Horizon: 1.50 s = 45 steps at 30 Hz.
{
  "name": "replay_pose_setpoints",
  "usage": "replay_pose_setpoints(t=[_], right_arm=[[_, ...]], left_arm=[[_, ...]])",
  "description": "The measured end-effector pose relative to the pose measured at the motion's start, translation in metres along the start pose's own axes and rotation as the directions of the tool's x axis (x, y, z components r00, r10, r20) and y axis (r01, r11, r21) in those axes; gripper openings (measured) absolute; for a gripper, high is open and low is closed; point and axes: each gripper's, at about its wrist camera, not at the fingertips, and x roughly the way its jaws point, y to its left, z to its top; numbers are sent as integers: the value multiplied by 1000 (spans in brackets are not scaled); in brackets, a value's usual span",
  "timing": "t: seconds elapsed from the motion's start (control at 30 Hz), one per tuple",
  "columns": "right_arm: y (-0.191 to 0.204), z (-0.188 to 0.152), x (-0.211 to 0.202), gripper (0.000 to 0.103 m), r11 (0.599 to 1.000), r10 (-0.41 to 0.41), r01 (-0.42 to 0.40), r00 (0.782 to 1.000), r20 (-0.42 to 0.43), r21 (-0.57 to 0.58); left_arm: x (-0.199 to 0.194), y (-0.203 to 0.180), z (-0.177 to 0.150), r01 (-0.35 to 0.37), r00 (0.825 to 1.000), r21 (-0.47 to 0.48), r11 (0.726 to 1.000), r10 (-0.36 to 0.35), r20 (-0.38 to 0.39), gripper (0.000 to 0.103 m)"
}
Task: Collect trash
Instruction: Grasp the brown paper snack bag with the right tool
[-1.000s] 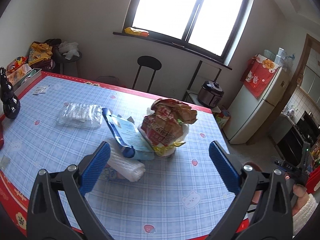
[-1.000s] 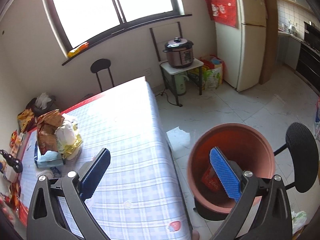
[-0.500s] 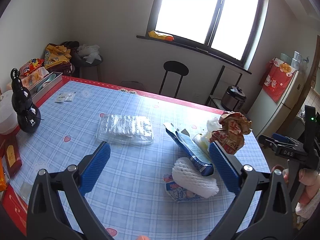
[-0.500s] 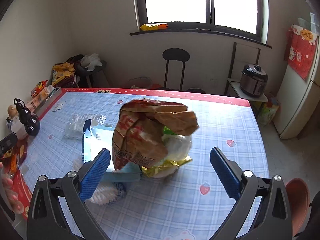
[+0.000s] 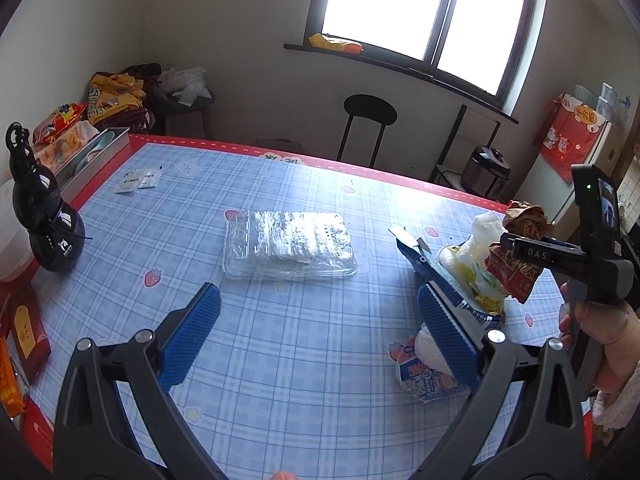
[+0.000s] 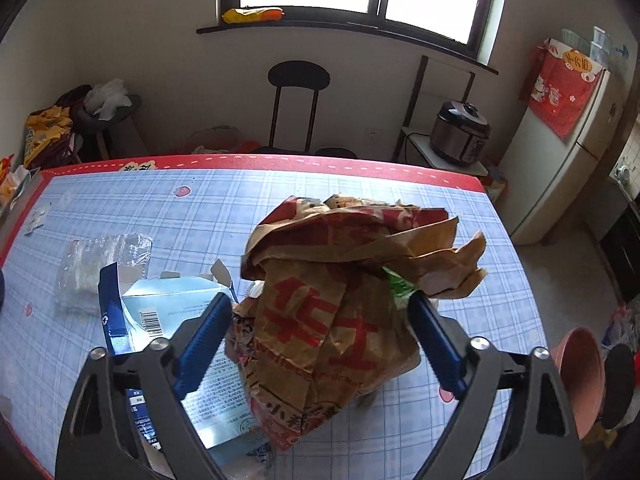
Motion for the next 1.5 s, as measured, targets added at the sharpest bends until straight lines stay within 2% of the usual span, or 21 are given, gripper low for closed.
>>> replay_pose_setpoints(t=[0.13, 0.17, 0.33, 0.53, 0.63, 0.8, 0.93, 1.03, 1.13, 1.17, 1.2, 1.3, 1.37, 1.5], right_arm=[[-2, -8, -10, 72, 999, 46, -46, 999, 10, 9], [-3, -10, -13, 63, 998, 58, -58, 998, 13, 9], [-8, -19, -36, 59, 994, 105, -105, 993, 50, 0], [-19, -29, -61, 57, 984, 176, -177, 979, 102, 6], [-27, -32, -68, 57, 977, 205, -209, 973, 108, 29], [-40, -38, -78, 56, 965, 251, -258, 961, 117, 55], [-55, -44, -83, 56, 953, 280, -291, 953, 119, 87], [-65, -49, -82, 57, 937, 316, -328, 942, 111, 122], [-82, -52, -82, 57, 888, 385, -406, 913, 133, 216], [-88, -52, -83, 56, 863, 420, -445, 895, 151, 239], [-91, -51, -85, 56, 852, 434, -462, 886, 164, 244], [-93, -45, -91, 53, 880, 399, -429, 901, 171, 206], [-99, -43, -94, 53, 856, 431, -466, 882, 188, 225], [-108, -43, -100, 52, 837, 458, -496, 866, 200, 231]], left_arm=[[6, 5, -5, 41, 999, -16, 999, -41, -13, 97], [8, 3, -6, 46, 999, -9, 999, -46, -21, 97], [12, -2, -10, 64, 997, 18, 998, -63, -43, 97], [19, -2, -9, 127, 986, -24, 992, -128, -103, 96], [22, -12, -9, 135, 984, -2, 991, -135, -119, 94], [27, -30, -10, 168, 975, 16, 986, -164, -148, 85], [30, -42, -14, 198, 967, 30, 980, -190, -171, 84], [30, -51, -14, 211, 963, 48, 976, -199, -179, 83], [29, -58, -11, 224, 961, 53, 973, -212, -177, 83], [29, -60, -10, 231, 960, 52, 972, -219, -176, 83], [28, -62, -9, 239, 958, 50, 970, -227, -176, 83], [25, -70, -7, 261, 953, 61, 963, -247, -175, 83], [24, -76, -6, 269, 951, 81, 960, -252, -177, 83], [26, -89, -6, 296, 943, 103, 950, -274, -189, 83]])
